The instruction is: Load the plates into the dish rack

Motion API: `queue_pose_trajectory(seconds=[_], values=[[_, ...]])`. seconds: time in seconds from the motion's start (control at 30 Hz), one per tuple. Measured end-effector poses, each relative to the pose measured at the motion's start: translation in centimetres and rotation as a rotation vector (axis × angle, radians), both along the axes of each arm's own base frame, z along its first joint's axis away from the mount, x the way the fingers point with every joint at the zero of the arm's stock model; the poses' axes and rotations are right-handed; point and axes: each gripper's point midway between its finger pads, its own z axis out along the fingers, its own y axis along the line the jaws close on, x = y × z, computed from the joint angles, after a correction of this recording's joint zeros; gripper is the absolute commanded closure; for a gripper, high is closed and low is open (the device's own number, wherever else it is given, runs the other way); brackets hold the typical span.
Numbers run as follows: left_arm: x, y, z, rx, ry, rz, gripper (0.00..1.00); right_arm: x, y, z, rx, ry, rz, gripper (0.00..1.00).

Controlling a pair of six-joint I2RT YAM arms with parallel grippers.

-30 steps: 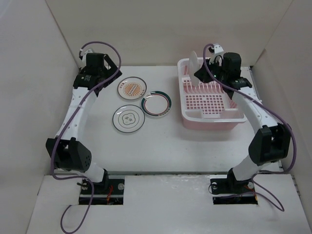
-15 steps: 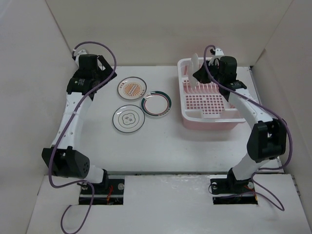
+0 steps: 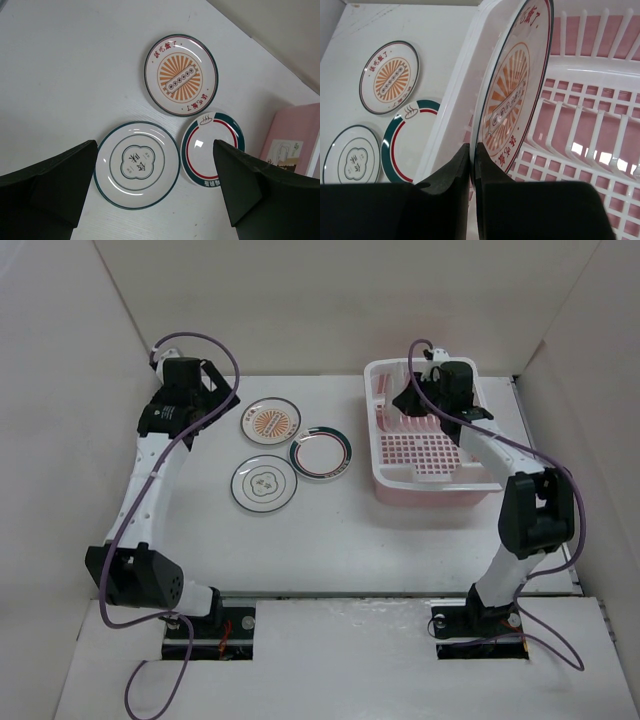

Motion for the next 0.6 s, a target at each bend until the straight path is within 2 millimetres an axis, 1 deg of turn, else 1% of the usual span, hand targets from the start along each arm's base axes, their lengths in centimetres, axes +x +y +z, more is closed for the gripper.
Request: queue_pose_trajectory(seconds=[0.23,0.43,0.5,0.53,0.57,0.6], values=[[-0.4,0.5,0.4,-0.001,-0.009,0.011,0.01,0.1,0.3,-0.6,-0.008,0.008,-0.005,1.0],[-0.7,0.5,0.0,-0.001,0.002,0.01,0.01,0.7,0.0,-2.5,-0.034,0.039,-0.024,1.0],[-0.7,0.5,-0.1,0.0,0.005,0.01,0.01,1.0,-0.1,-2.7,-0.039,0.039,-0.031,0.99],[-0.7,0.5,-0.2,0.0,0.007,0.01,0.01,1.0,-0.2,-2.7,-0.042,0.039,-0.033,0.87],[-0.8,0.5,-0.4,0.0,0.012,0.011,0.01,1.1,-0.2,-2.7,-0.045,0.038,-0.035,0.81],[-0.8,0.6,-0.6,0.0,0.015,0.012,0.01,1.1,-0.2,-2.7,-0.046,0.039,-0.036,0.79]])
